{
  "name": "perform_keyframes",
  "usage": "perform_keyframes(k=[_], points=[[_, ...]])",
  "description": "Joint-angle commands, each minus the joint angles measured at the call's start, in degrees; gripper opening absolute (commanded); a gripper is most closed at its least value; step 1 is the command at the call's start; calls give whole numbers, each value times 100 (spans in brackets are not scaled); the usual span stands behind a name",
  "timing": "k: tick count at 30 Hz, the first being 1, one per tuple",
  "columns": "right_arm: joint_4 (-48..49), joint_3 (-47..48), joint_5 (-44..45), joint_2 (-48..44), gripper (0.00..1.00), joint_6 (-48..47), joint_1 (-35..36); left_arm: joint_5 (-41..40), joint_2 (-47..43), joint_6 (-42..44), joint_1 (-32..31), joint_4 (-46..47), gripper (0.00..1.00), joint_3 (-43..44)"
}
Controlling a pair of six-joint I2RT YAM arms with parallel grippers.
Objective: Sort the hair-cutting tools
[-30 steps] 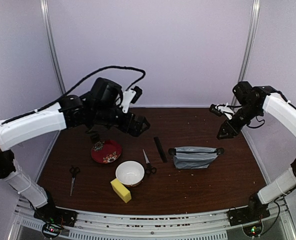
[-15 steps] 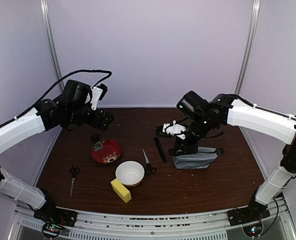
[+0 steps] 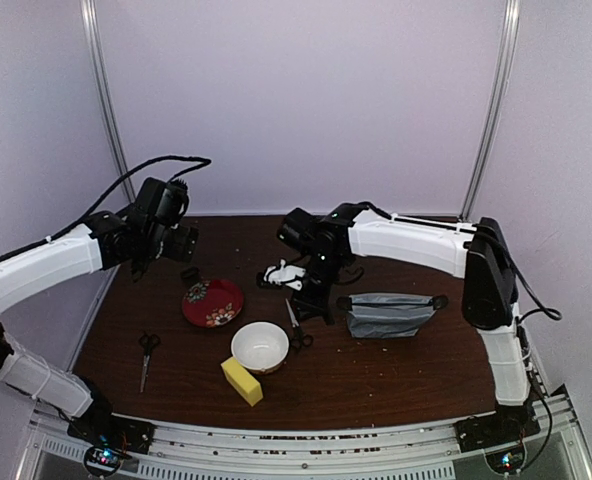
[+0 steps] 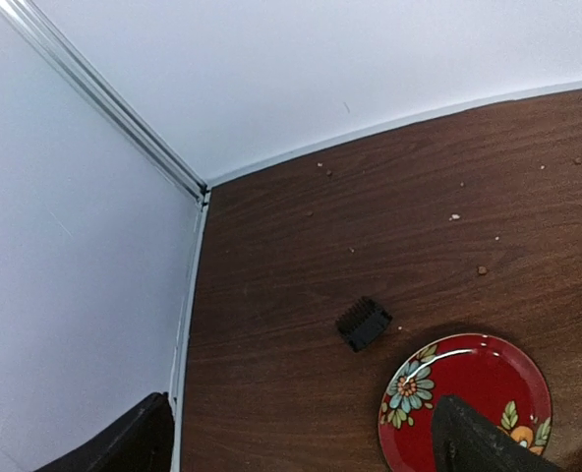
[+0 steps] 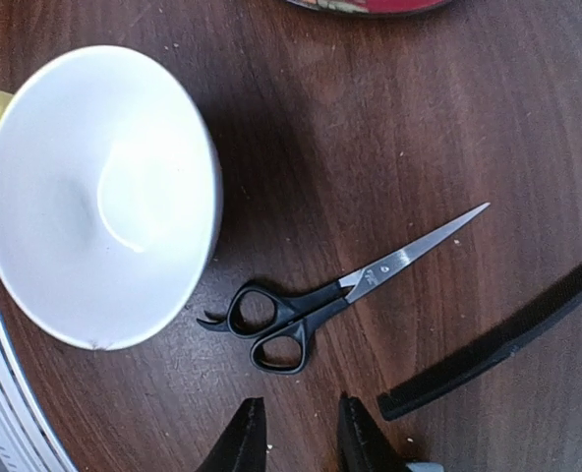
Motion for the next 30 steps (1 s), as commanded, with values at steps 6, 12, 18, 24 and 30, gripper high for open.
perform_keyframes(k=[6,12,18,24,30], points=[[-745,599,268,846,31,82,26,151,-275,209,10,-305,92,548],[-816,620,302,1144,31,65,27,176,-339,221,10,-291,92,522],[-753,644,505,1265,29,169,24,282,-309,348,10,-352,92,581],[-712,682,588,1489,24,299,27,343,-373,346,10,-343,92,554],[-763,784,360,1587,29,424,14,421,-272,387,10,-366,92,585]])
